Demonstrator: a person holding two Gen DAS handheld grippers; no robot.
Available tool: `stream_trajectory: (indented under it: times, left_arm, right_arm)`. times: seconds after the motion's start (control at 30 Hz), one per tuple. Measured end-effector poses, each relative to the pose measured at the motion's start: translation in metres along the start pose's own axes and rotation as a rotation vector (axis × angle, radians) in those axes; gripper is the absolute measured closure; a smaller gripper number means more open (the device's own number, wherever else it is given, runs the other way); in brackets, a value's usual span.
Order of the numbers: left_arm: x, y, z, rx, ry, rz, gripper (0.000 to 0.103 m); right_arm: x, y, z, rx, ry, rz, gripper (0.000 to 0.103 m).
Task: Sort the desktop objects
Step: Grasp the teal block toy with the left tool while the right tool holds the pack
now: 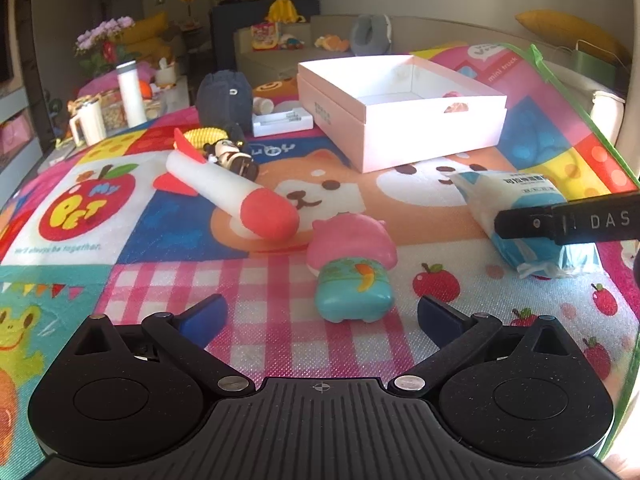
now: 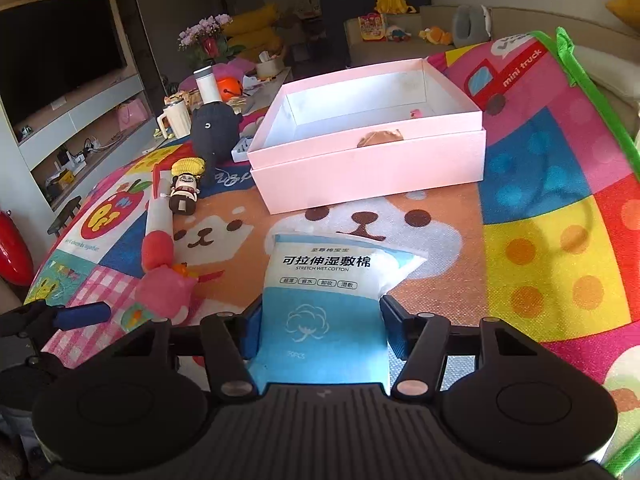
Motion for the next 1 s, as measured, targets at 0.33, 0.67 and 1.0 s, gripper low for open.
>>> stream_trajectory:
  times: [0.33, 0.67, 1.0]
  left_arm:
    - [-0.021, 0.018, -0.026, -0.107, -0.012, 0.014, 0.008]
    - [-0.019, 0.018, -0.020, -0.072, -0.025, 0.011, 0.044]
    - [-0.004, 0.014, -0.023, -0.068, -0.058, -0.012, 0.049]
  right_arm:
    - [0.018, -0.010, -0.019, 0.033, -0.068, -0.061, 0.045]
    - [0.017, -0.011, -0.019, 0.025, -0.067, -0.061, 0.045]
    - [0.026, -0.011, -0.015, 0.046, -0.069, -0.064, 0.047]
Point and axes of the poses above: each gripper's, at about its wrist camera, not at the fingertips, and x roughly against the way its jaws point, z to its left, y to its top, the point moved 6 cm from there along -x, roughly the way its jaws point, and after that the axes turned 11 degrees about -y, right-handed, at the moved point
